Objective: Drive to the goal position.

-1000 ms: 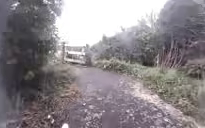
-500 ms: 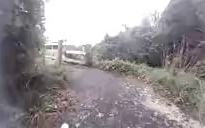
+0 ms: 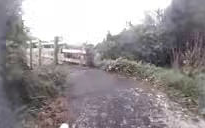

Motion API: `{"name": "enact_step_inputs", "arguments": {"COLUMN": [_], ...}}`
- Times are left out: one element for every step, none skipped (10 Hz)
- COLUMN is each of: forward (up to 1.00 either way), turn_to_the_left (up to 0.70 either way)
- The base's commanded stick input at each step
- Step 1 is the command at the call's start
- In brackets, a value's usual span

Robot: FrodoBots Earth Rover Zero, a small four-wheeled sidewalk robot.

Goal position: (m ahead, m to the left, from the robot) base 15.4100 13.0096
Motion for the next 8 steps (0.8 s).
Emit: {"name": "enact_step_inputs", "arguments": {"forward": [0.96,0.96,0.96,0.96,0.96,0.96,0.96,0.96], "turn_to_the_left": [0.0,0.0,0.0,0.0,0.01,0.03,0.06,0.21]}}
